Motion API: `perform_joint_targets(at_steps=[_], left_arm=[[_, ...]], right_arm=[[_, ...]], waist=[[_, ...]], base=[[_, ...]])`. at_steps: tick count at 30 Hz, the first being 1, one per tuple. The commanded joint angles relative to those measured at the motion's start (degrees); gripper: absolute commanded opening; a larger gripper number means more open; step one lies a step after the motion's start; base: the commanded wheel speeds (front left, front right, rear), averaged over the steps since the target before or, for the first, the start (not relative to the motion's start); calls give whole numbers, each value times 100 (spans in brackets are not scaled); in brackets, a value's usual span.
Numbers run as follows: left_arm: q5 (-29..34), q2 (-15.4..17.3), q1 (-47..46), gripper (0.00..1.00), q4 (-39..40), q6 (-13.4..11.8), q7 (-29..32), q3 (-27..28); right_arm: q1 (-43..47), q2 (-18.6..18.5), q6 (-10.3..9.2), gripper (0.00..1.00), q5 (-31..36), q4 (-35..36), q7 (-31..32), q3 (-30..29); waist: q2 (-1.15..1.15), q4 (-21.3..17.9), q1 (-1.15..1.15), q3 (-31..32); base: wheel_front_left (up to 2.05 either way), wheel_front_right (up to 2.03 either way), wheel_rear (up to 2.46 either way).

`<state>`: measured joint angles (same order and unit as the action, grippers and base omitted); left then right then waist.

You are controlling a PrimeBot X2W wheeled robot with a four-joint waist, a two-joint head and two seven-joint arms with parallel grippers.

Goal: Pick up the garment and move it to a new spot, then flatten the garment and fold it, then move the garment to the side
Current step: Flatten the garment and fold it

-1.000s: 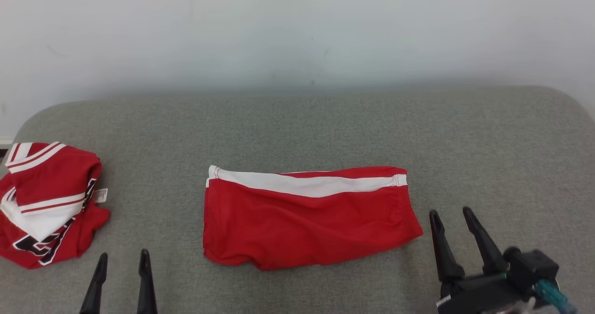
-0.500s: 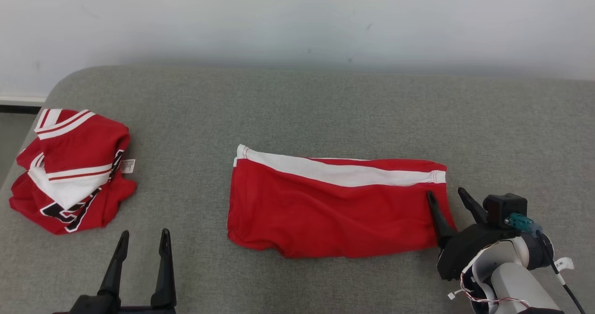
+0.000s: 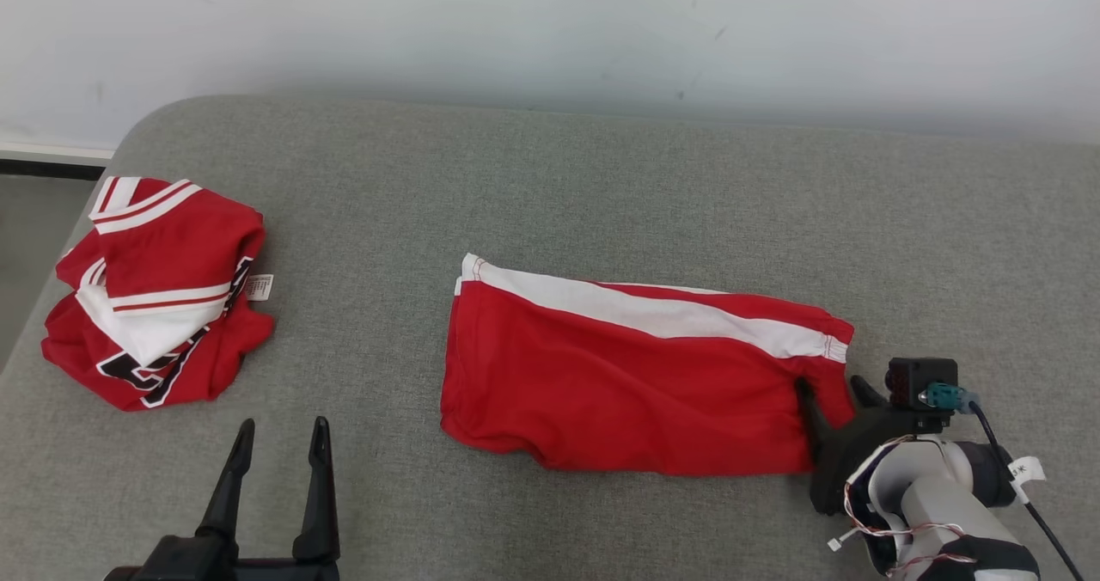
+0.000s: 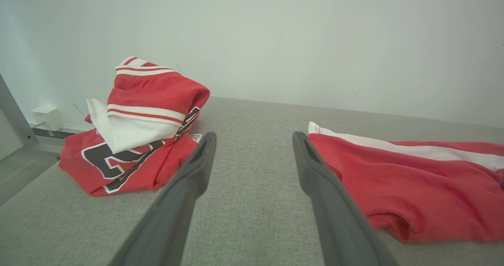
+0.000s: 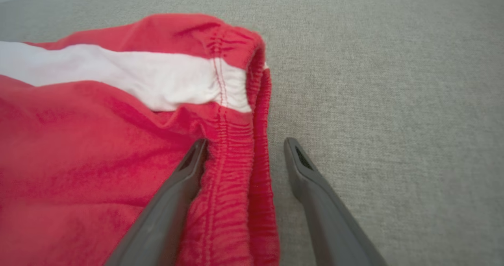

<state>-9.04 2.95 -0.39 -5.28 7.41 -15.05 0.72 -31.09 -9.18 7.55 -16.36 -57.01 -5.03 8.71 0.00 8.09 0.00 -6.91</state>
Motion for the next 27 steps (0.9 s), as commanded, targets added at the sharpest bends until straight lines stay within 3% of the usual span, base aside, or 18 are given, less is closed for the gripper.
perform_joint_targets(at_steps=[1,2,3,12,22,27], left_arm=[[-18,-8,-78,100,-15,7,-18,-30],[-34,-8,-68,100,-11,7,-18,-48],[-45,-6,-60,100,-14,5,-18,-40],[-60,-7,-7,100,-12,-3,-18,58],[-92,-6,115,100,69,-21,-18,79],[-105,-6,142,100,53,-30,-18,112]], right_arm=[[-29,82,-14,66,-112,-158,64,65],[-53,124,-14,17,-199,-233,91,100],[-97,133,-14,0,-284,-299,117,137],[-389,-475,-16,0,-936,-254,-28,495],[-151,-1752,-15,0,-1708,156,256,764],[-163,-1878,-15,0,-2157,556,622,914]], waist=[[0,0,0,2],[0,-4,0,1],[0,-18,0,-4],[0,-253,0,78],[0,-544,0,116],[0,-701,0,94]], base=[[0,0,0],[0,0,0],[0,0,0],[0,0,0],[0,0,0],[0,0,0]])
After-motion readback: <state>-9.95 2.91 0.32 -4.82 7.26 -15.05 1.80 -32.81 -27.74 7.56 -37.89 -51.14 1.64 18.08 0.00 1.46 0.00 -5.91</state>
